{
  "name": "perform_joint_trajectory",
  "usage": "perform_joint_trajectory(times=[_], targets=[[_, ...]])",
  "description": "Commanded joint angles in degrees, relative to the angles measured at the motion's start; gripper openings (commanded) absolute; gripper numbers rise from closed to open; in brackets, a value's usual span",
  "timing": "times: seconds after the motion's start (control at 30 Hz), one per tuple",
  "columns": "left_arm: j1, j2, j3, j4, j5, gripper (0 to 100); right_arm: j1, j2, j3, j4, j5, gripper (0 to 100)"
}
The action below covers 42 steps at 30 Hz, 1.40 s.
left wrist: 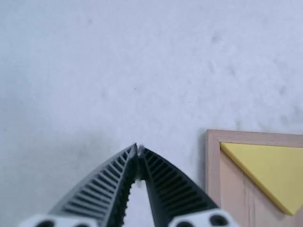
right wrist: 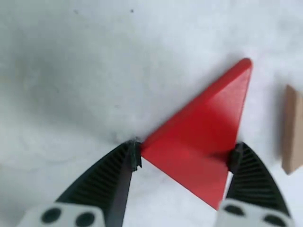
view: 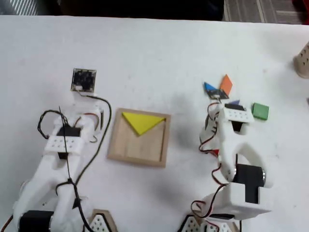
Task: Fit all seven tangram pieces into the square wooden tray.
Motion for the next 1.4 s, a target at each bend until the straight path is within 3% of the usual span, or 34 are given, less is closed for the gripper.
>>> perform_joint_trajectory(times=[0.0, 1.03, 1.37], targets=[[0.7, -1.7, -0.3, -1.0, -0.4, 2, 0.7, -0.2, -0.4, -1.0, 0.2, 19.7], [0.7, -1.7, -0.3, -1.3, -0.4, 2, 0.3, -0.9, -4.2, 4.4, 0.1, 19.6], [0.7, -1.7, -0.3, -1.4, -0.4, 2, -2.4, -8.9, -3.2, 7.5, -2.5, 19.7]])
